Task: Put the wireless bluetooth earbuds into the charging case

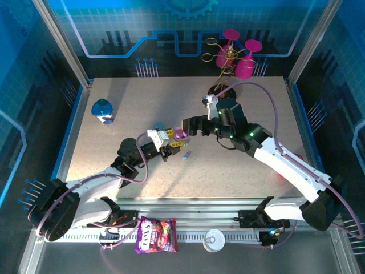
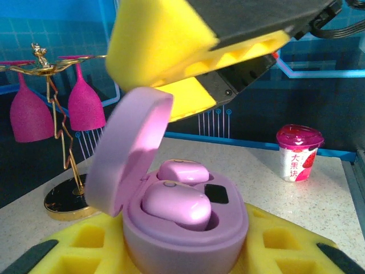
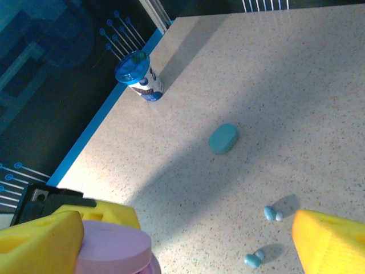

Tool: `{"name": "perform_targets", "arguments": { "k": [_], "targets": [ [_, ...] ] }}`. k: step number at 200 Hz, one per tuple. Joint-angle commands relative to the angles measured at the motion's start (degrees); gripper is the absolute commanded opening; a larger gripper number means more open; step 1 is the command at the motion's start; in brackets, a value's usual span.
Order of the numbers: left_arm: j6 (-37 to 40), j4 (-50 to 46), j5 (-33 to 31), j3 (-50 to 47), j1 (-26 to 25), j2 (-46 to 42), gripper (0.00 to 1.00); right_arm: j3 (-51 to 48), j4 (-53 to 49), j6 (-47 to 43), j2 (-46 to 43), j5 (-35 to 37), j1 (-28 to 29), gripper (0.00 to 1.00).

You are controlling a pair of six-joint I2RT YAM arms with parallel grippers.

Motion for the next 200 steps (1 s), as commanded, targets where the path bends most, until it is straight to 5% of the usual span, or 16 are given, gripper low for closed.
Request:
{"name": "perform_targets", "arguments": {
  "k": [1,64,135,200],
  "targets": [
    [-0.8,2.1,-0.9,0.8,-0.4,-1.7,0.28,-1.6,-3.3,-1.0,-2.2,-2.5,-0.2,0.94],
    [-2.7,3.9,0.0,1.6,-0.4,-0.5,0.28,-8.3,4.7,7.1,-9.1,-11.0,-2.2,0.91],
    [-8.6,11.5,2.0,2.8,-0.4,1.7,0.28,-23.3,33.9,34.7,-9.1,-28.9,-6.0,0.85],
    [-9.6,12.1,2.9,3.7,-0.5,2.4,0.28,-28.8,56.2,47.2,-3.0,-31.0,-4.7,0.77]
  ]
}}
